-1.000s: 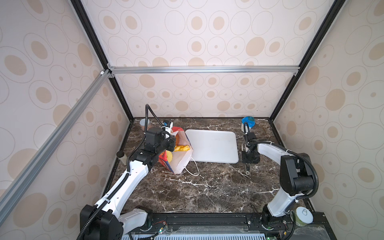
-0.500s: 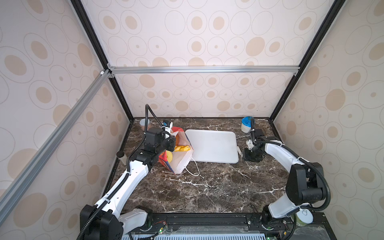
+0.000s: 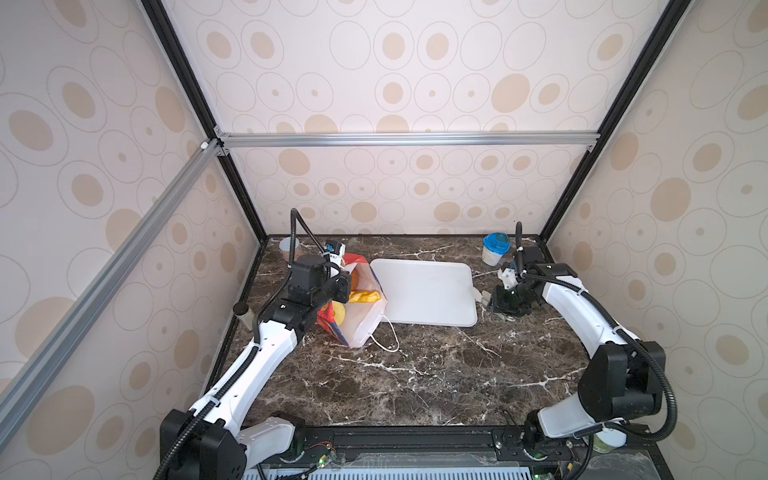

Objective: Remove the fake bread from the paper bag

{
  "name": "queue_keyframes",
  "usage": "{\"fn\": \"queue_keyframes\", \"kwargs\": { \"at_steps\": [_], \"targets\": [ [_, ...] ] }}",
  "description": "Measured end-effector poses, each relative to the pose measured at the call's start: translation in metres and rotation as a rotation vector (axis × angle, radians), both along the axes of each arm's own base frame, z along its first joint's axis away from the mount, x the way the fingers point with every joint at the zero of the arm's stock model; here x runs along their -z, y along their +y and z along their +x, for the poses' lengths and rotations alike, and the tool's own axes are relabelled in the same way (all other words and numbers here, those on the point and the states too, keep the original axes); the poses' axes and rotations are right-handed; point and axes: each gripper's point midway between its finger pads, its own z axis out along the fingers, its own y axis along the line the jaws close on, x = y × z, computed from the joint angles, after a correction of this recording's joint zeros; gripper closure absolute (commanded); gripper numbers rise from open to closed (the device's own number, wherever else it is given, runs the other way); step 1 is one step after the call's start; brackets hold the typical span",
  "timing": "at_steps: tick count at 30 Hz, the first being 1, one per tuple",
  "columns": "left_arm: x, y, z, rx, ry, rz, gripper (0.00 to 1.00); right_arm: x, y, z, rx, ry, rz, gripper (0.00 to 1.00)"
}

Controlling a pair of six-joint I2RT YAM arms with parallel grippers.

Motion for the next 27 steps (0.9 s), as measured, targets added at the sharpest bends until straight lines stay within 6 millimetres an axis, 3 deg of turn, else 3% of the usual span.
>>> {"fn": "queue_keyframes", "kwargs": {
  "at_steps": [5, 9, 13, 18, 21, 27],
  "targets": [
    [0.0, -0.001, 0.0, 0.004, 0.001, -0.002, 1.0, -0.022, 0.011, -0.001, -0.02, -0.02, 0.065, 0.63],
    [0.0, -0.001, -0.001, 0.007, 0.002, -0.003, 1.0, -0.046, 0.034, -0.005, -0.068, -0.05, 0.158, 0.63],
    [0.001, -0.002, 0.0, 0.009, 0.006, -0.003, 1.0, -0.072, 0.079, -0.02, -0.174, -0.069, 0.28, 0.63],
    [0.007, -0.004, 0.001, 0.018, 0.023, -0.004, 1.0, -0.099, 0.139, -0.058, -0.321, -0.043, 0.441, 0.63],
    [0.011, -0.006, 0.002, 0.023, 0.034, -0.004, 1.0, -0.115, 0.168, -0.081, -0.389, -0.022, 0.524, 0.62],
    [0.015, -0.007, 0.003, 0.027, 0.048, -0.01, 1.0, -0.145, 0.206, -0.11, -0.444, -0.017, 0.695, 0.62]
  ]
}}
